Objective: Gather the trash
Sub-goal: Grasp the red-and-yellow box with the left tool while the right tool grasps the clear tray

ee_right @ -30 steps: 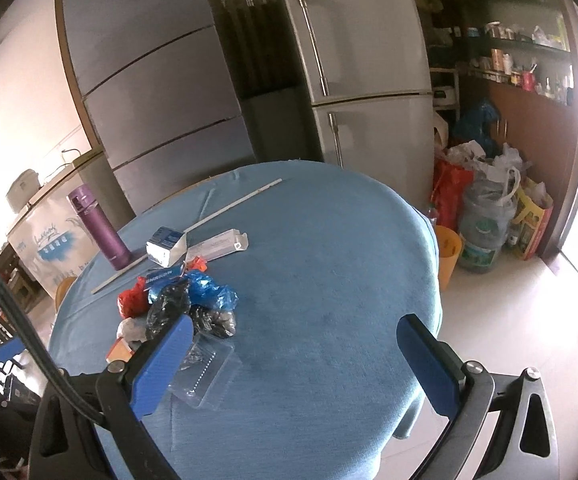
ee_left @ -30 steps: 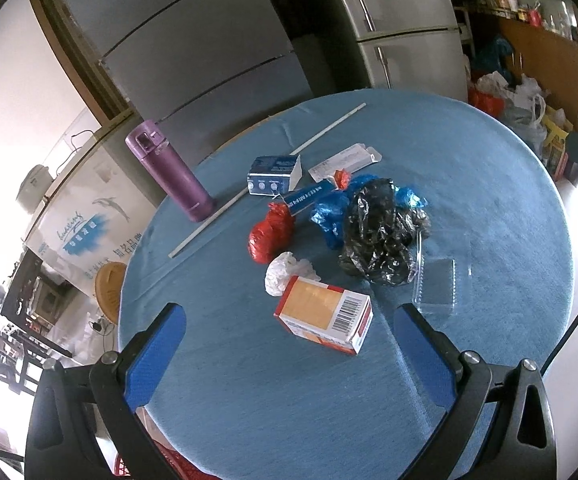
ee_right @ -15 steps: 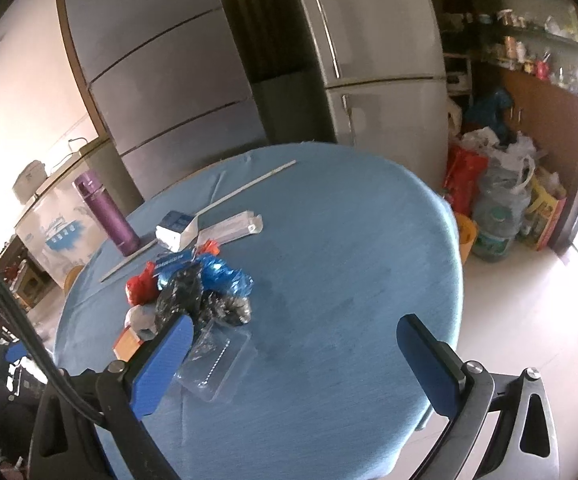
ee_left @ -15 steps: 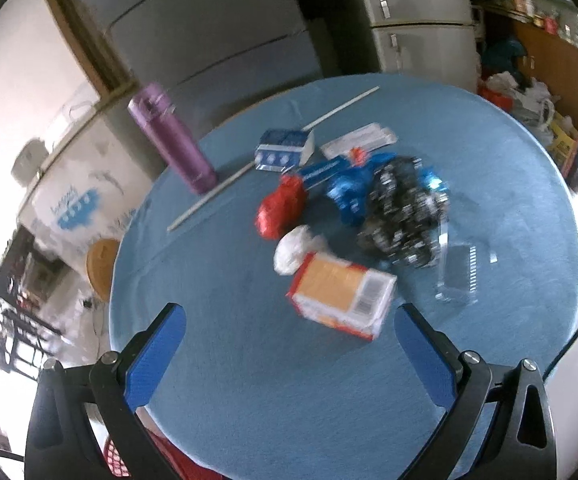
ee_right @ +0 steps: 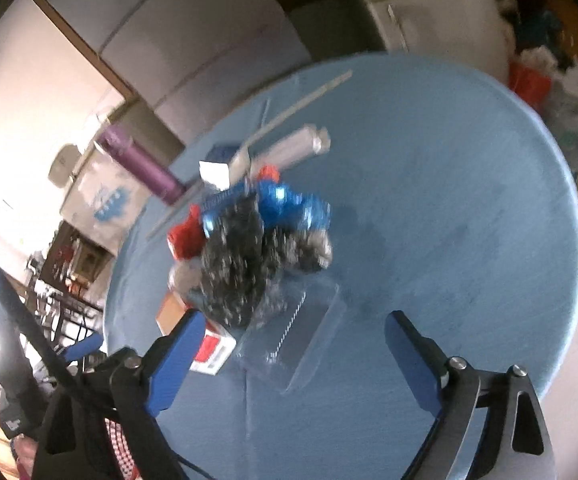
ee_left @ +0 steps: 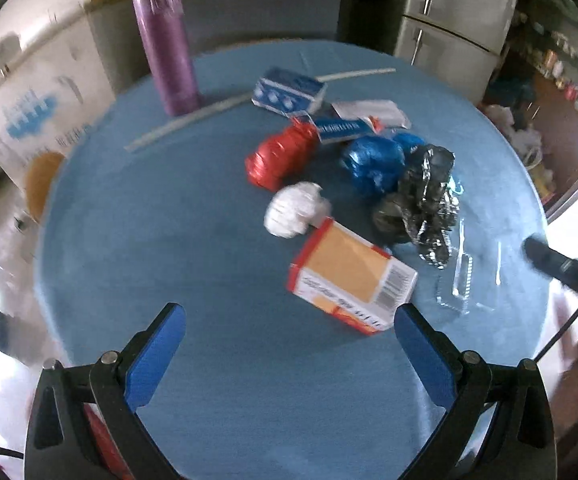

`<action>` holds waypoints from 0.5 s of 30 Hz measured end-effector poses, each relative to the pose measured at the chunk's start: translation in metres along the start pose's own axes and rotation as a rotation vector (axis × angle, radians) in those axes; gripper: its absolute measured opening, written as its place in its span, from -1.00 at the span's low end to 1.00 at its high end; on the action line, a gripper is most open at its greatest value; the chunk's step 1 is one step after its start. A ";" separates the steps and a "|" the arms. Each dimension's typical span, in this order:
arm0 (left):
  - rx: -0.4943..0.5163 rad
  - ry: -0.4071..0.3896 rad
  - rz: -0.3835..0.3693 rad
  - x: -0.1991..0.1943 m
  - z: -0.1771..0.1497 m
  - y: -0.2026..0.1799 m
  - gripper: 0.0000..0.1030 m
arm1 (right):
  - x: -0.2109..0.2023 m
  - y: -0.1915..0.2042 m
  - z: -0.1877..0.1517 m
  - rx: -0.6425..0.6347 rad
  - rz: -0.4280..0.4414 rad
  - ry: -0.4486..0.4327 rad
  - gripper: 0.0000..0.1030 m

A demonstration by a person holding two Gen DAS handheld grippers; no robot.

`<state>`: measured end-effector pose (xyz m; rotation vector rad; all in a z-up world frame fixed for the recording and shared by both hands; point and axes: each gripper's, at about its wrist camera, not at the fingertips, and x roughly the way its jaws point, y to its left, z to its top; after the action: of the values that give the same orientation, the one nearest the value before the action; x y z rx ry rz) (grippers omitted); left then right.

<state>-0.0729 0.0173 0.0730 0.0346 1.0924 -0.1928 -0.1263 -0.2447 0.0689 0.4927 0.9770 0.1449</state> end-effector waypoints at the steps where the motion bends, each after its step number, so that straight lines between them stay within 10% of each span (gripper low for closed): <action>1: -0.013 0.013 -0.016 0.004 0.002 -0.001 1.00 | 0.008 -0.001 -0.002 0.011 -0.007 0.026 0.80; 15: -0.325 0.183 -0.106 0.058 0.039 0.014 1.00 | 0.065 0.007 0.011 0.134 -0.066 0.155 0.60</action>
<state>-0.0102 0.0179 0.0387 -0.3022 1.2982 -0.1069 -0.0797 -0.2201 0.0279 0.5774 1.1584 0.0589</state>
